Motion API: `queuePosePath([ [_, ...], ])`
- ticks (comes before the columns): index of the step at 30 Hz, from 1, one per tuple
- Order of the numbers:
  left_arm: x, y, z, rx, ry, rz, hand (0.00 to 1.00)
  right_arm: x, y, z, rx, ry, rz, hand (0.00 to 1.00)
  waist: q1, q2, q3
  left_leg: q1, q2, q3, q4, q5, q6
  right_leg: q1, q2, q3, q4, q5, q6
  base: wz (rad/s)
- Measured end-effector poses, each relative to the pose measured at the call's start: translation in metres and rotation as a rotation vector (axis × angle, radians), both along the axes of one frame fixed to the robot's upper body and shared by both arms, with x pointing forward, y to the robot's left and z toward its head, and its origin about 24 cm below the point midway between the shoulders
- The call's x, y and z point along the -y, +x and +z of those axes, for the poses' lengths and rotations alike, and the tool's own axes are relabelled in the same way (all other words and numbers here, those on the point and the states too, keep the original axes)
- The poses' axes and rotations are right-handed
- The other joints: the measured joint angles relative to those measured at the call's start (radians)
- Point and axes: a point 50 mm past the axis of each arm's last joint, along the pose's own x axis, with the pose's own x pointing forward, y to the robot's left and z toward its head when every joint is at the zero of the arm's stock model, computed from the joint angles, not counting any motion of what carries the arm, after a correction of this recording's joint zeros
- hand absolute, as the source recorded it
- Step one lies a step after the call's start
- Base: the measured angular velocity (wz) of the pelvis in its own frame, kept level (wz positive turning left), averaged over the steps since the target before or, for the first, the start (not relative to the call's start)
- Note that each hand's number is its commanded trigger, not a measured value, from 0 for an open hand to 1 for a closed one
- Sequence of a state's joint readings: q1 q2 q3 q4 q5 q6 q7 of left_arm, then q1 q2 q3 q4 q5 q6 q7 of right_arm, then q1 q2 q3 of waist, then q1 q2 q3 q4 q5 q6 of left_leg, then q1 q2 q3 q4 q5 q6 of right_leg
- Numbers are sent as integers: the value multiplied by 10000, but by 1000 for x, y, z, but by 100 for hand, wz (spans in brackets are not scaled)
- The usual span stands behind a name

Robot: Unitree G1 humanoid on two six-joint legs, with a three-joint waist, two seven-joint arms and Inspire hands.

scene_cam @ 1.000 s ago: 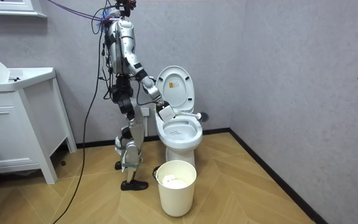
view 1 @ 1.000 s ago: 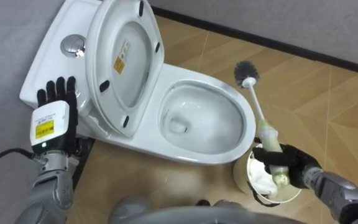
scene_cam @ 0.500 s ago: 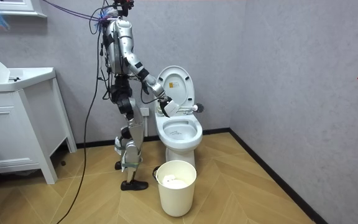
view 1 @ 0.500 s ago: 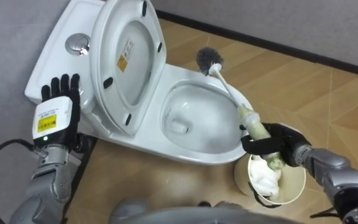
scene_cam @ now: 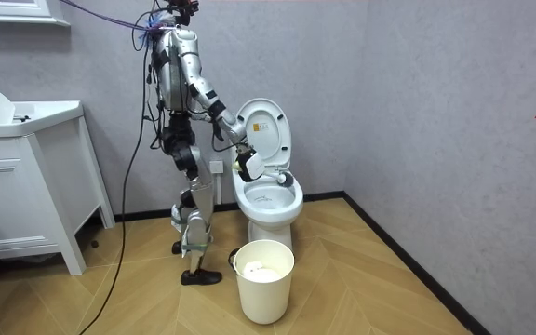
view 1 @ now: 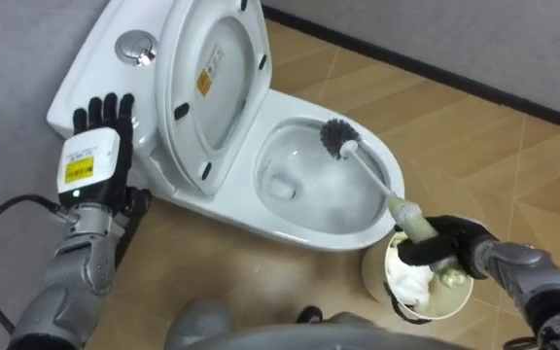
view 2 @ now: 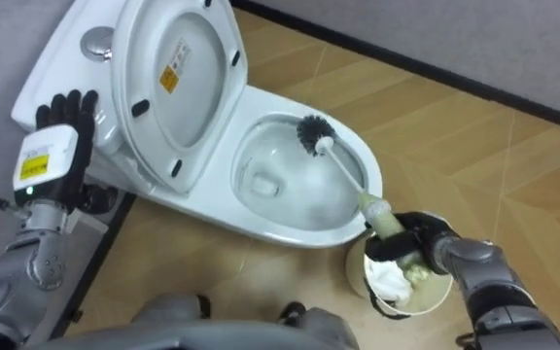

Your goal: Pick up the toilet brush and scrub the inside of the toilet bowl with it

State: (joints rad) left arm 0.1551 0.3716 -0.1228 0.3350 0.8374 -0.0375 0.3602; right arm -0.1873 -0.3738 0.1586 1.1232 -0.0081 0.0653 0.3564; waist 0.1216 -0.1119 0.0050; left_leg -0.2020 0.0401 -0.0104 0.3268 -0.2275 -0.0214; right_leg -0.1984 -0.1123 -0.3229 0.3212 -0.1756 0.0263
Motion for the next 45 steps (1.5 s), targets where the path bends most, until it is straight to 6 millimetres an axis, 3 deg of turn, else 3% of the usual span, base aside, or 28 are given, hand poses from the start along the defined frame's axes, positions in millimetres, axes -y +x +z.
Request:
queuePosePath([
  [4,5,13,8,427,-107,-334,0,9,11,6,154,-651,-214,100,82,169,159,-716,-16,-204,376,3,-5,-521,-75,-266,208,48,-69,13],
  [12,11,25,19,1161,-124,-749,0,23,6,6,-59,-1653,-988,100,236,431,171,-1949,-21,-312,865,8,-12,-1658,-131,-311,626,64,-118,2],
  [18,14,27,21,1464,-178,-835,0,25,5,6,-238,-2414,-643,100,203,589,263,-2225,-159,-437,904,77,11,-1942,-289,-396,817,10,-155,5],
  [23,19,34,26,2035,-389,-1029,0,25,25,17,240,-3568,461,100,242,582,296,-2842,-385,-456,1231,133,91,-2728,-664,-378,1605,-134,-143,7],
  [27,20,36,29,2438,-369,-1000,0,23,46,30,1024,-4452,1394,100,269,684,346,-3472,-427,-473,1635,125,106,-3251,-759,-419,1895,-173,-193,3],
  [30,25,42,29,2670,-370,-1124,0,21,62,40,1677,-5003,1698,100,564,776,414,-3984,-478,-471,2024,102,122,-3788,-902,-386,2384,-246,-270,1],
  [34,33,45,29,2785,-798,-1214,0,17,84,56,2639,-5716,1963,100,938,1066,541,-4547,-540,-507,2483,72,118,-4336,-1035,-353,2899,-363,-337,5],
  [38,32,42,24,2516,-1257,-900,0,14,93,64,3310,-6145,1979,100,1269,1080,547,-5074,-700,-601,2898,65,98,-4882,-1327,-400,3546,-650,-398,18],
  [45,28,43,24,2547,-1440,-552,0,16,96,69,3790,-6822,1853,100,1370,1140,534,-5672,-698,-793,3466,-39,46,-5270,-1360,-471,3947,-785,-461,7],
])
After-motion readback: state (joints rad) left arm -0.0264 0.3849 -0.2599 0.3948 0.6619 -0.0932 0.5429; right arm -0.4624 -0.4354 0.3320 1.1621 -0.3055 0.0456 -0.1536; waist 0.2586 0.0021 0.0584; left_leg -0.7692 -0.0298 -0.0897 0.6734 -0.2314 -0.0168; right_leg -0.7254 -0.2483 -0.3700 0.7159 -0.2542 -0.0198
